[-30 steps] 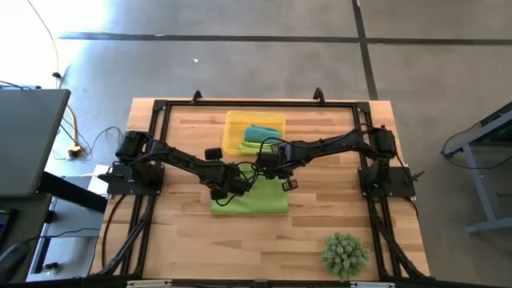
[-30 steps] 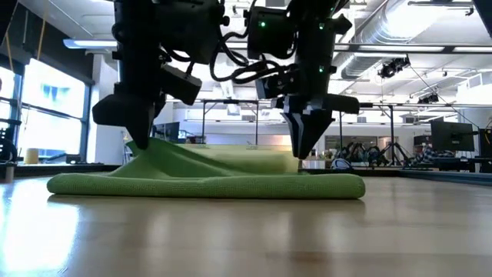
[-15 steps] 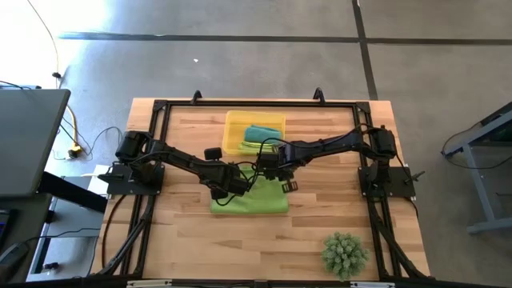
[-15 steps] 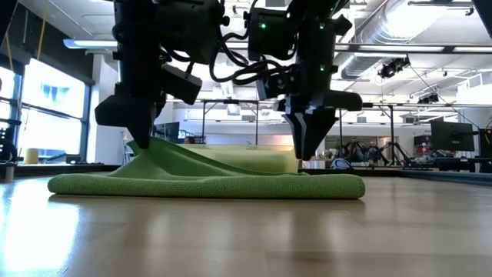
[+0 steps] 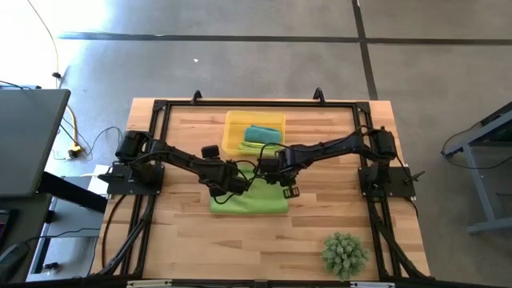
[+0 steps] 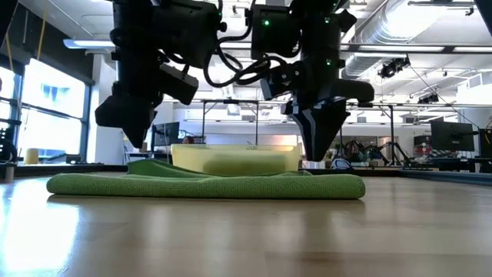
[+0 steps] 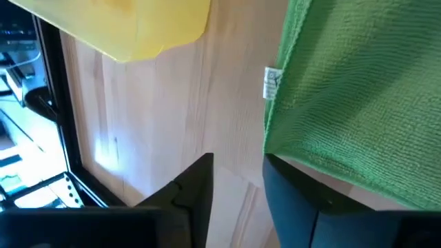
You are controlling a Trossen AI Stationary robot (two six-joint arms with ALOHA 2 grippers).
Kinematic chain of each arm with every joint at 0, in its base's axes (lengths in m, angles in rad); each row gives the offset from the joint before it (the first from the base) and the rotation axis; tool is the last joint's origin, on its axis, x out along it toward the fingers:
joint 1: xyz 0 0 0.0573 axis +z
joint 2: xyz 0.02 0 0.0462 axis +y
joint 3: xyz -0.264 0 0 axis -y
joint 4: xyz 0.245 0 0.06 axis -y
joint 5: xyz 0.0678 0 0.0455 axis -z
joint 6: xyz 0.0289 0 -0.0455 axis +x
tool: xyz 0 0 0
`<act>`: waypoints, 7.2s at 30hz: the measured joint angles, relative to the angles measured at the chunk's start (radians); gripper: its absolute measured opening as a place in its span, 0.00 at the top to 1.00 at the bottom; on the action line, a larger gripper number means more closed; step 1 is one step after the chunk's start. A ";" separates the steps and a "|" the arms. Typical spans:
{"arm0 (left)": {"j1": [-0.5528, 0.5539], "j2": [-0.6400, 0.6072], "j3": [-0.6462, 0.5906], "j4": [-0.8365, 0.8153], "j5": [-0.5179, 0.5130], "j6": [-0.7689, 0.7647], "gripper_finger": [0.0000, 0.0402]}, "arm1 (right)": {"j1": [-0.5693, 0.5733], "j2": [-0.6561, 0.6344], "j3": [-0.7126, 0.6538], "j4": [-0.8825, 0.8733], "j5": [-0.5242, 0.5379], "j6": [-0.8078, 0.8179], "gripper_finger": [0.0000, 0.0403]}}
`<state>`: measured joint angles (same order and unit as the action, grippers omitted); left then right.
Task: Roll microfiber towels into tight, uniform cylinder then place into a basket
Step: Roll the green microfiber towel
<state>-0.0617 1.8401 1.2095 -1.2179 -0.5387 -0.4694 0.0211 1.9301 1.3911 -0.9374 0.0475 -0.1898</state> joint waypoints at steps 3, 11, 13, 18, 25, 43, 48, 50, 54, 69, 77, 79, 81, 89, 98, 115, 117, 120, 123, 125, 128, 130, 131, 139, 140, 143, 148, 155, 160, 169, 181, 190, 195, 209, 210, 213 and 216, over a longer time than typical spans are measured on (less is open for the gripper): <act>-0.029 -0.014 0.000 0.002 0.001 0.040 0.71 | 0.016 0.000 0.000 0.020 -0.008 0.033 0.79; -0.092 -0.102 -0.071 0.135 0.091 0.207 0.74 | 0.085 -0.002 -0.084 0.167 0.016 0.141 0.79; -0.093 -0.159 -0.138 0.221 0.127 0.211 0.75 | 0.109 -0.002 -0.134 0.198 0.017 0.184 0.79; -0.077 -0.324 -0.321 0.533 0.200 0.277 0.77 | 0.174 -0.013 -0.196 0.283 0.045 0.294 0.79; -0.007 -0.405 -0.538 0.808 0.252 0.260 0.78 | 0.273 -0.013 -0.194 0.301 0.190 0.452 0.79; -0.038 -0.384 -0.670 0.951 0.362 -0.058 0.78 | 0.418 -0.014 -0.193 0.427 0.297 0.823 0.79; -0.141 -0.381 -0.672 1.041 0.420 -0.191 0.78 | 0.441 -0.003 -0.194 0.492 0.320 0.866 0.79; -0.180 -0.378 -0.677 1.098 0.460 -0.223 0.78 | 0.444 0.012 -0.195 0.514 0.318 0.865 0.79; -0.254 -0.377 -0.675 1.258 0.498 -0.227 0.78 | 0.446 0.057 -0.193 0.524 0.306 0.865 0.79; -0.297 -0.382 -0.650 1.277 0.196 0.069 0.78 | 0.436 0.112 -0.195 0.360 0.637 0.358 0.79; -0.239 -0.333 -0.670 1.229 0.198 -0.035 0.78 | 0.384 0.075 -0.198 0.283 0.616 0.393 0.79; -0.236 -0.297 -0.670 1.239 0.224 -0.048 0.78 | 0.378 0.048 -0.197 0.286 0.573 0.442 0.79; -0.237 -0.267 -0.668 1.257 0.238 -0.056 0.78 | 0.378 0.022 -0.197 0.301 0.538 0.494 0.79; -0.287 -0.165 -0.666 1.481 0.295 -0.218 0.78 | 0.378 -0.018 -0.196 0.436 0.356 0.837 0.79; -0.362 -0.144 -0.638 1.649 0.385 -0.214 0.78 | 0.419 -0.018 -0.196 0.561 0.170 0.942 0.79; -0.337 -0.156 -0.591 1.536 0.308 0.065 0.78 | 0.532 0.032 -0.196 0.575 0.231 0.890 0.79; -0.336 -0.144 -0.590 1.515 0.315 0.032 0.78 | 0.532 0.032 -0.196 0.547 0.221 0.859 0.79; -0.343 -0.121 -0.590 1.518 0.333 -0.011 0.78 | 0.536 0.032 -0.193 0.460 0.214 0.812 0.79; -0.358 -0.085 -0.591 1.549 0.336 -0.052 0.78 | 0.536 0.026 -0.190 0.356 0.217 0.794 0.79; -0.368 -0.065 -0.589 1.584 0.336 -0.058 0.78 | 0.536 0.021 -0.190 0.310 0.223 0.792 0.79; -0.380 -0.054 -0.588 1.602 0.321 -0.041 0.78 | 0.536 0.004 -0.194 0.291 0.217 0.763 0.79; -0.385 -0.063 -0.585 1.591 0.315 -0.002 0.78 | 0.542 -0.022 -0.199 0.278 0.205 0.736 0.79; -0.386 -0.071 -0.583 1.582 0.317 0.030 0.78 | 0.544 -0.039 -0.199 0.279 0.205 0.727 0.79; -0.386 -0.067 -0.513 1.590 0.317 0.341 0.77 | 0.585 -0.108 -0.196 0.267 0.206 0.701 0.79; -0.386 -0.061 -0.503 1.585 0.311 0.370 0.76 | 0.593 -0.105 -0.196 0.267 0.207 0.701 0.79; -0.385 -0.028 -0.461 1.573 0.296 0.425 0.72 | 0.613 -0.094 -0.196 0.261 0.207 0.663 0.78; -0.383 0.032 -0.378 1.477 0.288 0.423 0.63 | 0.634 -0.093 -0.196 0.274 0.212 0.657 0.72; -0.383 0.093 -0.303 1.413 0.284 0.525 0.55 | 0.636 -0.083 -0.196 0.313 0.210 0.551 0.61; -0.381 0.096 -0.299 1.397 0.341 0.486 0.54 | 0.637 -0.077 -0.196 0.316 0.198 0.489 0.60; -0.379 0.095 -0.299 1.367 0.375 0.367 0.54 | 0.641 -0.051 -0.195 0.362 0.170 0.370 0.60; -0.372 0.096 -0.300 1.362 0.441 0.317 0.54 | 0.641 0.011 -0.193 0.376 0.162 0.331 0.60; -0.382 0.098 -0.301 1.360 0.396 0.245 0.59 | 0.643 0.013 -0.194 0.387 0.177 0.440 0.72; -0.405 0.098 -0.302 1.366 0.322 0.263 0.68 | 0.642 0.015 -0.195 0.404 0.177 0.485 0.84; -0.458 0.094 -0.306 1.383 0.206 0.232 0.95 | 0.617 -0.001 -0.196 0.444 0.181 0.556 1.00; -0.458 0.093 -0.306 1.384 0.210 0.219 0.96 | 0.608 -0.009 -0.196 0.445 0.178 0.558 1.00; -0.457 0.092 -0.305 1.384 0.232 0.175 0.98 | 0.579 -0.034 -0.196 0.445 0.137 0.559 1.00; -0.461 0.090 -0.305 1.385 0.235 0.137 0.99 | 0.545 -0.054 -0.196 0.447 0.066 0.586 1.00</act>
<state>-0.5222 1.9306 0.9047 0.1673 -0.3039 -0.3320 0.5661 1.8763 1.1950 -0.4909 0.1134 0.3965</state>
